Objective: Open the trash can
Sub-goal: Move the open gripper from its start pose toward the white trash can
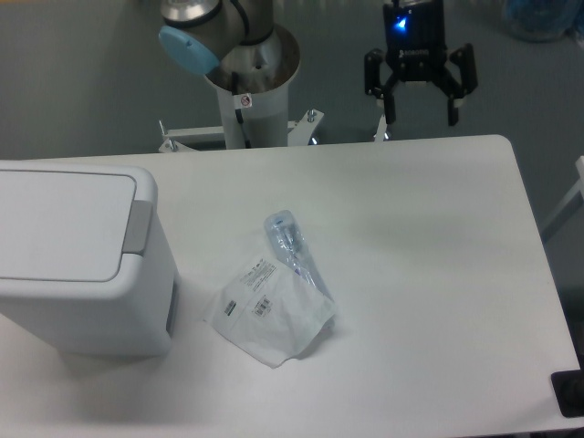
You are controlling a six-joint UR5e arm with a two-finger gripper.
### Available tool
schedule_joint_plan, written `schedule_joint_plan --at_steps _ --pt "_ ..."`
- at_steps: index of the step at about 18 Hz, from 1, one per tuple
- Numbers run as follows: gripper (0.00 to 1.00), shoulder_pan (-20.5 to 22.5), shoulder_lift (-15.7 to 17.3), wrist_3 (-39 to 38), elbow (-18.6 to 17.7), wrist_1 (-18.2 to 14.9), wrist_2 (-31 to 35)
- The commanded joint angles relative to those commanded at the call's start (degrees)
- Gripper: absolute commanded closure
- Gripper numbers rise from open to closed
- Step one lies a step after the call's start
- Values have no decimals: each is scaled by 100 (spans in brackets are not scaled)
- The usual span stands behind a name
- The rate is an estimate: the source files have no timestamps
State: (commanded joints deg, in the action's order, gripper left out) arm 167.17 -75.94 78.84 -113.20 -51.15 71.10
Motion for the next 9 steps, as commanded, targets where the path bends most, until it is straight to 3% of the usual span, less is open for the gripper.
schedule_joint_plan --at_steps 6,9 --pt "0 -18 123 -113 0 -264 -53" --pt "0 -53 80 -868 9 -212 -306"
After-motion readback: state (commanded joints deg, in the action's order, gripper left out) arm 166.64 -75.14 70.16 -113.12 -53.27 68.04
